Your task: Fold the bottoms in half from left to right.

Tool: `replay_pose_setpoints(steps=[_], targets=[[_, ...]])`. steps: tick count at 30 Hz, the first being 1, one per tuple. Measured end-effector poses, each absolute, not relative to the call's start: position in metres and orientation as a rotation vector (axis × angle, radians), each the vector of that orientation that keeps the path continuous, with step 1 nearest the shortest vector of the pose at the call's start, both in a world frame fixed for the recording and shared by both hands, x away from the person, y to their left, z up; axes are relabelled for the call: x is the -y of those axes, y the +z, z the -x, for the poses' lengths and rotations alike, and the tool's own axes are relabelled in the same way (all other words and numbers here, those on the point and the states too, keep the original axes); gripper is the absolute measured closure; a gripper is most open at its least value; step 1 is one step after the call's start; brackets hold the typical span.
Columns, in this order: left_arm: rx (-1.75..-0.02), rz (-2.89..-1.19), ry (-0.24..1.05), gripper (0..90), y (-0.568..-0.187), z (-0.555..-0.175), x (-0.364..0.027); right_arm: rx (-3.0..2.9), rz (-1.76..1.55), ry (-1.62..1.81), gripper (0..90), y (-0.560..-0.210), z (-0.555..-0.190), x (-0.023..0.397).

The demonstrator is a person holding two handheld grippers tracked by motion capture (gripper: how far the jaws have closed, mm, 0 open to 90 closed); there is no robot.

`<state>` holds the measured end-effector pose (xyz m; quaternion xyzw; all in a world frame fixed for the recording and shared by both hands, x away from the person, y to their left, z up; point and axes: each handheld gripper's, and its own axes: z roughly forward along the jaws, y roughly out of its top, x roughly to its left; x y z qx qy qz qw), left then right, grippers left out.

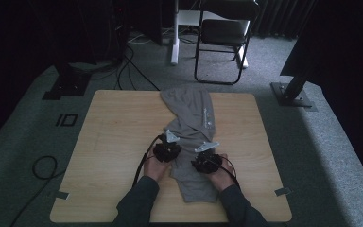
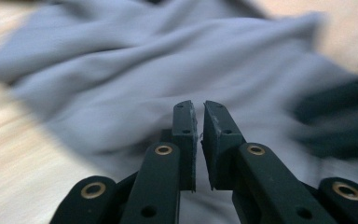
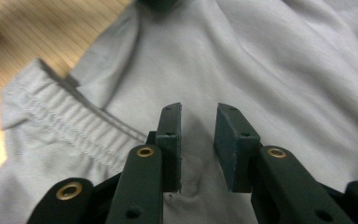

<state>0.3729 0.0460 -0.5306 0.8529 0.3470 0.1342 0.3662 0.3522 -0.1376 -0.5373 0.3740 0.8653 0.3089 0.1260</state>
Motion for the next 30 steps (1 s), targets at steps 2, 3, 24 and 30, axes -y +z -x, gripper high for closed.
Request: replay_pose_setpoints(steps=[2,3,24,30], targets=[[-0.843,-2.248,0.357,82.6,-0.535,-0.366,-0.037,-2.516,-1.07,0.921,69.9,-0.539,-0.35,0.141],[-0.831,-2.271,0.357,82.6,-0.538,-0.364,-0.034,-2.512,-1.07,0.922,69.4,-0.54,-0.349,0.141],[-0.961,-2.234,0.399,88.3,-0.545,-0.398,-0.031,-2.541,-1.03,0.956,68.5,-0.542,-0.322,0.149],[-0.987,-2.227,0.399,88.3,-0.545,-0.403,-0.033,-2.577,-0.982,0.98,68.4,-0.542,-0.309,0.144]])
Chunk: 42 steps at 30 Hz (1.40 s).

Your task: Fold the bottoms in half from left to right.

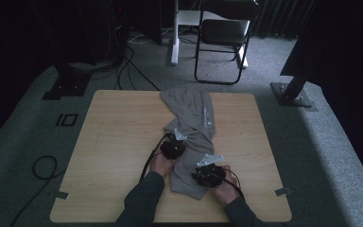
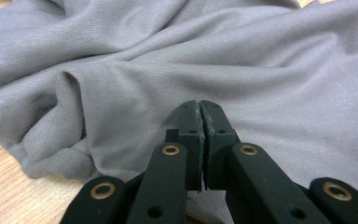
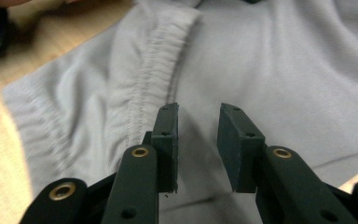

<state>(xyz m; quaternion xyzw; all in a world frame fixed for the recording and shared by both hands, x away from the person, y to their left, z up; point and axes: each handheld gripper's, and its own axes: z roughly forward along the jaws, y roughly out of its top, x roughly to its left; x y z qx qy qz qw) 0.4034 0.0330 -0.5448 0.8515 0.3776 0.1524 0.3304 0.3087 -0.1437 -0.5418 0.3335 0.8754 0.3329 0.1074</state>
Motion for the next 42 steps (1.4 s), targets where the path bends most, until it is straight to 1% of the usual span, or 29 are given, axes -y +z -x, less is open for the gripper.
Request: replay_pose_setpoints(steps=[9,12,15,19,25,27,29,33,35,38,42], targets=[[-0.998,-2.224,0.394,87.7,-0.545,-0.404,-0.034,-2.659,-0.934,1.124,67.4,-0.538,-0.297,0.14],[-0.996,-2.233,0.398,85.2,-0.544,-0.402,-0.035,-2.619,-0.915,1.113,66.3,-0.539,-0.297,0.139],[-0.997,-2.239,0.397,79.7,-0.543,-0.399,-0.037,-2.542,-0.968,1.042,65.8,-0.54,-0.303,0.144],[-0.955,-2.249,0.387,76.9,-0.54,-0.388,-0.041,-2.488,-0.996,0.973,64.5,-0.546,-0.314,0.149],[-0.923,-2.262,0.386,76.2,-0.539,-0.375,-0.049,-2.443,-1.017,0.948,62.9,-0.547,-0.327,0.155],[-0.933,-2.27,0.384,76.2,-0.542,-0.376,-0.051,-2.42,-1.043,0.943,62.8,-0.547,-0.334,0.159],[-0.94,-2.243,0.364,76.2,-0.544,-0.378,-0.053,-2.402,-1.069,0.944,62.7,-0.547,-0.342,0.162],[-0.951,-2.222,0.375,76.3,-0.546,-0.383,-0.052,-2.383,-1.102,0.948,61.9,-0.548,-0.356,0.168],[-0.966,-2.222,0.379,76.1,-0.545,-0.383,-0.05,-2.382,-1.103,0.931,60.0,-0.547,-0.361,0.17],[-0.947,-2.219,0.362,72.0,-0.542,-0.377,-0.053,-2.384,-1.103,0.952,59.6,-0.544,-0.357,0.175],[-0.911,-2.198,0.353,70.3,-0.536,-0.363,-0.059,-2.399,-1.098,1.043,62.6,-0.537,-0.338,0.184]])
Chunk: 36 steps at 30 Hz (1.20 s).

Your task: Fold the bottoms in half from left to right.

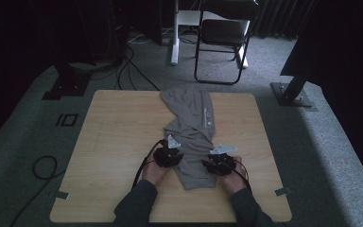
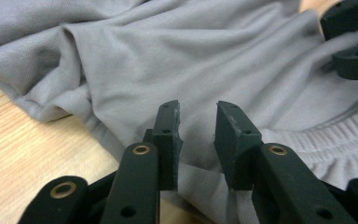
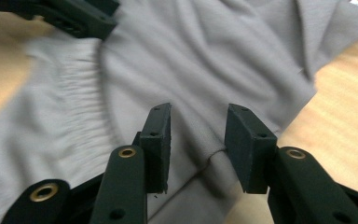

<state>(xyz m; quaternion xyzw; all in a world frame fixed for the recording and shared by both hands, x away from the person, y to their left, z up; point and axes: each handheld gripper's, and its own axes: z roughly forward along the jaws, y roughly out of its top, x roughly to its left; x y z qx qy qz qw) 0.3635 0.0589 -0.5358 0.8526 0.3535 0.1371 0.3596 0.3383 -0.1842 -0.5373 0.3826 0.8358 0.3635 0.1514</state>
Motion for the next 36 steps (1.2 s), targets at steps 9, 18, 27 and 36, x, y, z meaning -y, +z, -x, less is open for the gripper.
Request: replay_pose_setpoints(steps=[9,18,27,36], targets=[[-0.921,-2.212,0.328,70.7,-0.541,-0.359,-0.062,-2.547,-1.015,1.084,57.5,-0.537,-0.31,0.178],[-0.924,-2.227,0.324,72.6,-0.546,-0.362,-0.06,-2.586,-0.96,0.997,81.2,-0.536,-0.306,0.177],[-0.891,-2.271,0.321,64.7,-0.542,-0.356,-0.054,-2.515,-0.787,1.069,82.0,-0.522,-0.287,0.194],[-0.805,-2.247,0.253,55.1,-0.538,-0.338,-0.05,-2.553,-0.774,1.082,75.6,-0.527,-0.288,0.194]])
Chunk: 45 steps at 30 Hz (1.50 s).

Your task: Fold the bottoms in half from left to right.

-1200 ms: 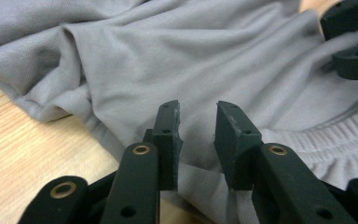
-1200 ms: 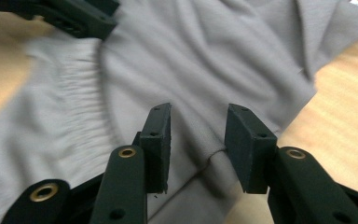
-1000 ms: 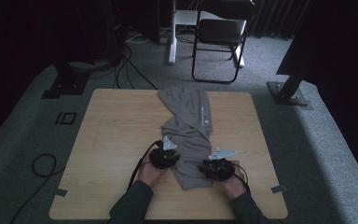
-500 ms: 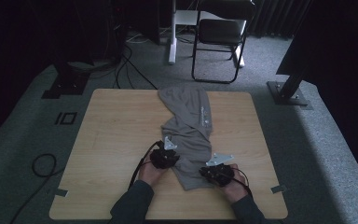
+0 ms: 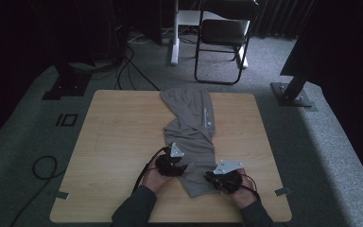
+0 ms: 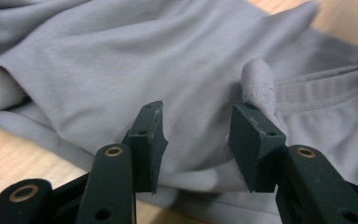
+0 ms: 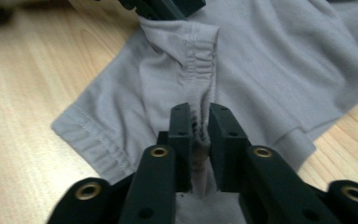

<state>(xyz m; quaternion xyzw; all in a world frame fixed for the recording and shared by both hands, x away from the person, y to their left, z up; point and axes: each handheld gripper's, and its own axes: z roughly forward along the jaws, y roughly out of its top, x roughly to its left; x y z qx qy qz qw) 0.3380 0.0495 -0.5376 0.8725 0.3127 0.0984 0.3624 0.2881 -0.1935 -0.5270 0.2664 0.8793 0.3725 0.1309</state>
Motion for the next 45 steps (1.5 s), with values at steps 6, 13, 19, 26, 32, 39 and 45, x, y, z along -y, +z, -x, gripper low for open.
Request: replay_pose_setpoints(steps=[6,13,19,26,32,39,45], targets=[[-0.714,-2.266,0.223,54.3,-0.542,-0.314,-0.053,-2.519,-0.872,1.154,65.3,-0.525,-0.294,0.201],[-0.632,-2.276,0.18,53.1,-0.549,-0.296,-0.055,-2.541,-0.958,1.045,65.3,-0.539,-0.302,0.202],[-0.6,-2.259,0.187,50.7,-0.553,-0.288,-0.055,-2.502,-1.013,0.962,62.7,-0.545,-0.309,0.201],[-0.587,-2.253,0.197,47.1,-0.554,-0.284,-0.051,-2.446,-1.067,0.95,63.3,-0.546,-0.319,0.199],[-0.603,-2.236,0.164,45.4,-0.554,-0.286,-0.052,-2.436,-1.084,0.937,62.8,-0.546,-0.32,0.198],[-0.659,-2.192,0.173,45.6,-0.552,-0.291,-0.057,-2.456,-1.096,0.923,62.1,-0.544,-0.313,0.2],[-0.727,-2.151,0.216,46.0,-0.545,-0.301,-0.062,-2.494,-1.098,0.904,61.2,-0.542,-0.303,0.199]])
